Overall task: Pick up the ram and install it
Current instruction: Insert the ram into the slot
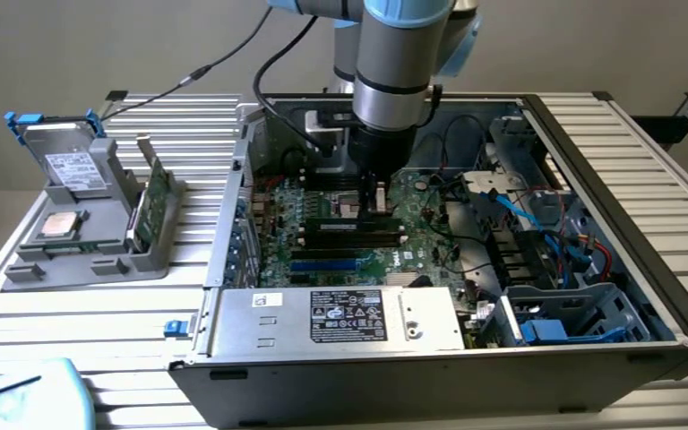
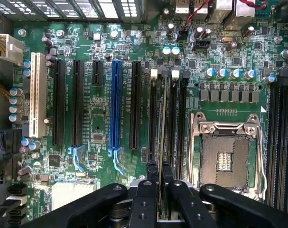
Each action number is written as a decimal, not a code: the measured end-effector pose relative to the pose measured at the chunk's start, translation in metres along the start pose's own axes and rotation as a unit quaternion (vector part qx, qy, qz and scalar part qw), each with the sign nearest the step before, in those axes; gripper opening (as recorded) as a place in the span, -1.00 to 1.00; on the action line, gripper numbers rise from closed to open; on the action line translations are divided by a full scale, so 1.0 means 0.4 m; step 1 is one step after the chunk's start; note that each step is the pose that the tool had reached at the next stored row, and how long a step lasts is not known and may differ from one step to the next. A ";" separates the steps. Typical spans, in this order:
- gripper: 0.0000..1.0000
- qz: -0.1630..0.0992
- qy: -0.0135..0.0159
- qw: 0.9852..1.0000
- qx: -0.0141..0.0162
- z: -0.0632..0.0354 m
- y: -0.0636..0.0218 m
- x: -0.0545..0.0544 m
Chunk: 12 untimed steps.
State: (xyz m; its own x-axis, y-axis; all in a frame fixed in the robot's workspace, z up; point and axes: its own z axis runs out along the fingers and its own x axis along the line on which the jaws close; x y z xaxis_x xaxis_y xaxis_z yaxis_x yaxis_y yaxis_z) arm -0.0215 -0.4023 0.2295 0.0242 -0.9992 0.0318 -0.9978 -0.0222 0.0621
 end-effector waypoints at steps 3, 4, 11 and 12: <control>-0.71 0.001 0.000 1.000 -0.002 0.006 -0.001 0.005; -0.71 0.001 0.000 1.000 -0.002 0.006 -0.003 0.006; -0.71 0.001 0.000 1.000 -0.005 0.014 -0.006 0.013; -0.71 0.001 0.000 1.000 -0.005 0.015 -0.006 0.013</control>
State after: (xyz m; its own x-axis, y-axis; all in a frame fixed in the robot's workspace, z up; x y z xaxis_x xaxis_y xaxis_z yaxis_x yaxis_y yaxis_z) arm -0.0191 -0.4077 0.2237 0.0230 -0.9992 0.0316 -0.9972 -0.0207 0.0722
